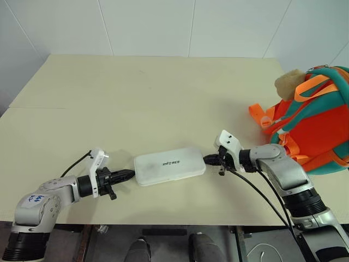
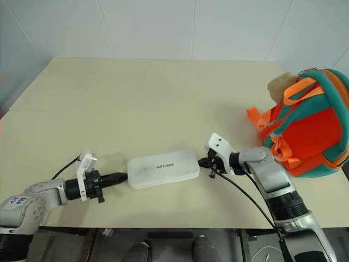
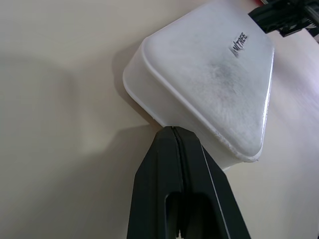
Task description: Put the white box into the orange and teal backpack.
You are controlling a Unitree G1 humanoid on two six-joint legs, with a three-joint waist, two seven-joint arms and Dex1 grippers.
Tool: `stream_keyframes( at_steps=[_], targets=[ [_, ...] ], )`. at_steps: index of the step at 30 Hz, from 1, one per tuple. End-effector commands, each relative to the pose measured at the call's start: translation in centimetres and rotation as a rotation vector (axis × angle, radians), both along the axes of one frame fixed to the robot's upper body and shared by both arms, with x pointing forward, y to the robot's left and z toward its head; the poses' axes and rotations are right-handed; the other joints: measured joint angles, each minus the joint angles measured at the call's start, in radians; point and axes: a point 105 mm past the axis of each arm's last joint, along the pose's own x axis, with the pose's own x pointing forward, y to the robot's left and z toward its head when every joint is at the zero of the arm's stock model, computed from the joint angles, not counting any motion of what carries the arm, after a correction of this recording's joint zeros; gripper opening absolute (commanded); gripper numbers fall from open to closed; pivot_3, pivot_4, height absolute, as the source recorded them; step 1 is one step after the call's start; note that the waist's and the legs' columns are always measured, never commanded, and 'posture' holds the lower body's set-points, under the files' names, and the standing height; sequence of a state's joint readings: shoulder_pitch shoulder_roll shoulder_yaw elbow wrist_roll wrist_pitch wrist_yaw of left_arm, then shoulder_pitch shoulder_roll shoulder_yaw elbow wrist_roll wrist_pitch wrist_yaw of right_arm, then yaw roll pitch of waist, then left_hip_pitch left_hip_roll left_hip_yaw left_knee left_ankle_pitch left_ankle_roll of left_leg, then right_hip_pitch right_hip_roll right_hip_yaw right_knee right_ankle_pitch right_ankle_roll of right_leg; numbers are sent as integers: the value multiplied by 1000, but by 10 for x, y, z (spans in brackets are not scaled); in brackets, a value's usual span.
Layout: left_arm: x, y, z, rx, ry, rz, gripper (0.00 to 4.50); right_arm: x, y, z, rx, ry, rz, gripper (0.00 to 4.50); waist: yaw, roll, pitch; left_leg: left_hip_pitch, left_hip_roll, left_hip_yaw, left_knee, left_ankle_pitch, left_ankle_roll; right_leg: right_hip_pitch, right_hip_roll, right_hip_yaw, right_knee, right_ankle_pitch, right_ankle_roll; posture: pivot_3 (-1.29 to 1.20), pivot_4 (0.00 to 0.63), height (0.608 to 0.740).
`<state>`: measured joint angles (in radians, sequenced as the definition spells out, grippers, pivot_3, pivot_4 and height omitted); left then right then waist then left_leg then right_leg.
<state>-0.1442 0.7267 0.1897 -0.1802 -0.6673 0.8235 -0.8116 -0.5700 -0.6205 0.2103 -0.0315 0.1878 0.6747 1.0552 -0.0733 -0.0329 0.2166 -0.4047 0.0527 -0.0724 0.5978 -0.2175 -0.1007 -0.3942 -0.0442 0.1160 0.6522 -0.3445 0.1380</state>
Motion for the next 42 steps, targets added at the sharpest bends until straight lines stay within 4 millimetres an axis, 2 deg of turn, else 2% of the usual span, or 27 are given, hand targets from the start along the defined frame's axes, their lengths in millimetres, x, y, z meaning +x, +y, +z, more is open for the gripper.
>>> stream_keyframes(
  at_steps=[1,6,14,24,33,34,36,42],
  targets=[
    [-1,-4,12,2,-47,-51,9,-20,12,11,28,26,119,49,0,0,0,0,0,0,0,0,0,0,0,0,0,0,0,0,150,740],
    [-3,-2,13,21,-41,-64,9,-34,9,8,4,70,161,49,1,0,0,0,0,0,0,0,0,0,0,0,-1,0,0,0,150,740],
    [-6,-5,10,33,-16,-101,9,-43,0,5,-35,107,167,49,12,0,0,0,0,0,0,0,0,0,0,0,-1,0,0,0,150,740],
    [-3,-1,10,51,-27,-85,9,-30,-16,-5,-119,52,82,49,19,0,0,0,0,0,0,0,0,0,0,0,-2,0,0,0,150,740],
    [20,31,39,29,-118,138,9,-18,-34,10,-92,19,2,49,21,0,0,0,0,0,1,0,0,1,0,0,-2,1,1,0,150,740],
    [20,34,37,31,-65,153,0,-17,-35,13,-83,14,-6,212,21,0,0,0,0,0,1,0,0,1,0,0,-3,1,1,0,150,740],
    [19,36,36,30,-8,168,394,-15,-38,20,-71,4,-10,667,20,0,0,0,0,0,2,0,0,2,0,0,-3,1,1,0,150,740],
    [19,34,47,-57,75,162,2191,-9,-39,22,-82,-28,-21,2726,18,0,0,0,0,0,0,0,0,1,0,0,-3,1,2,0,150,740]
  ],
)
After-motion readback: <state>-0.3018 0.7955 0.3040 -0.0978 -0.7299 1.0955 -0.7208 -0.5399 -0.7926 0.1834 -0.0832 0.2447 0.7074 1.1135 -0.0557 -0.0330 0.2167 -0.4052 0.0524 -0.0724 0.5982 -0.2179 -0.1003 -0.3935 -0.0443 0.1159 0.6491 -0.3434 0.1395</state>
